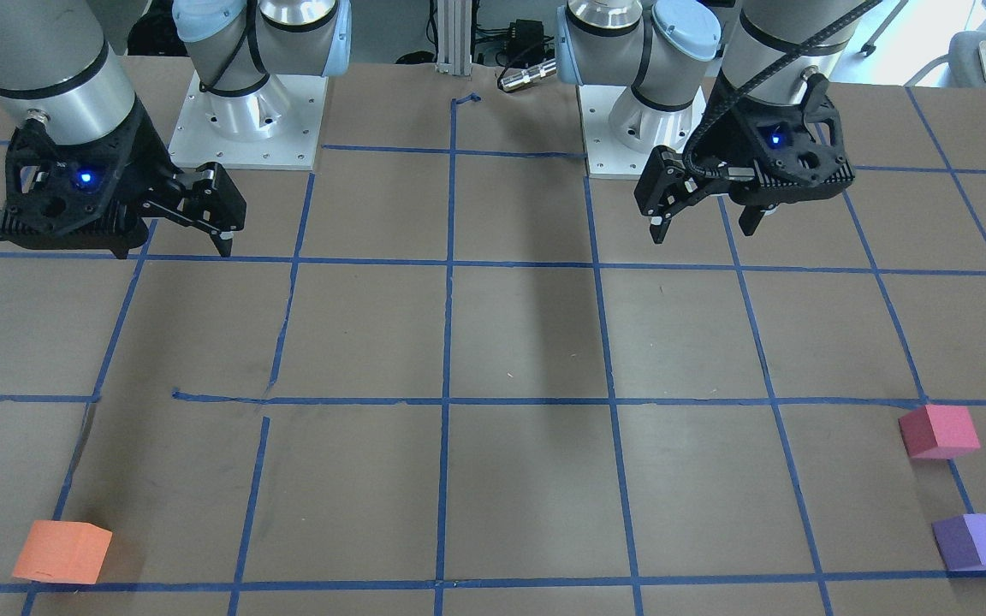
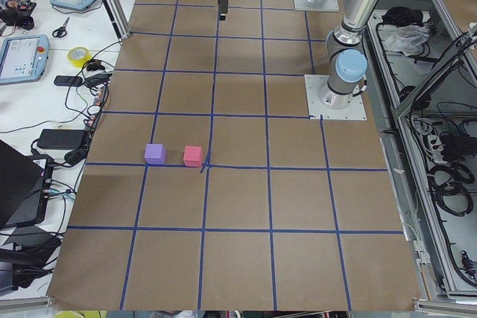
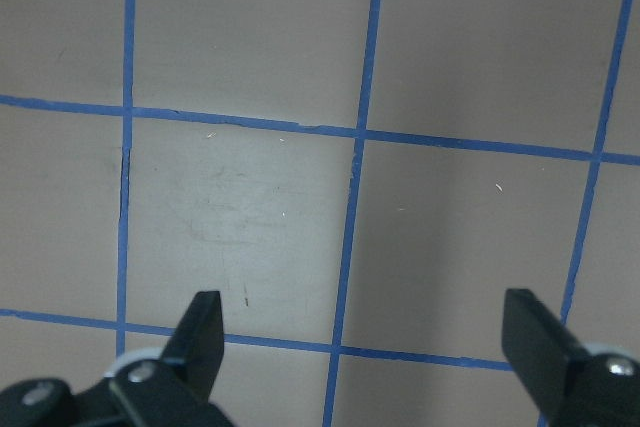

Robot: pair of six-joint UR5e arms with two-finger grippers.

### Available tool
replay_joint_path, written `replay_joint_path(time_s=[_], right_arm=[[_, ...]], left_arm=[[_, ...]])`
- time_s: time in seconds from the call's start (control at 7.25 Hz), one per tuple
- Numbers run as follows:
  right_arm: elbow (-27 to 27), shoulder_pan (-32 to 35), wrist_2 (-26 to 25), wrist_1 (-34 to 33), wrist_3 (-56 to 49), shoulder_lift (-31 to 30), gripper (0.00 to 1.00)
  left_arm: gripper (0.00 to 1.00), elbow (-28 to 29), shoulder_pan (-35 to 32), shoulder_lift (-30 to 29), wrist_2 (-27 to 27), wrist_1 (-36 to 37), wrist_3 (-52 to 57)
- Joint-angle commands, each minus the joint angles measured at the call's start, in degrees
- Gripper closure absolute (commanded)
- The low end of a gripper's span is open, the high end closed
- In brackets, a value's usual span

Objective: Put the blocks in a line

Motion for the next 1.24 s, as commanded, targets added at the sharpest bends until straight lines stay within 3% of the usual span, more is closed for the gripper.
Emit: replay_joint_path(time_s=[0.0,1.1], right_arm=[[0.1,0.1,1.1,0.0,-0.3,-0.1,0.0],[0.3,0.0,1.1,-1.0,-0.6,0.7,0.0]], left_arm=[[0.0,0.1,0.1,-0.1,-0.1,0.2,-0.2],[0.0,0.7,0.6,-0.8,-0.3,1.3,1.4]])
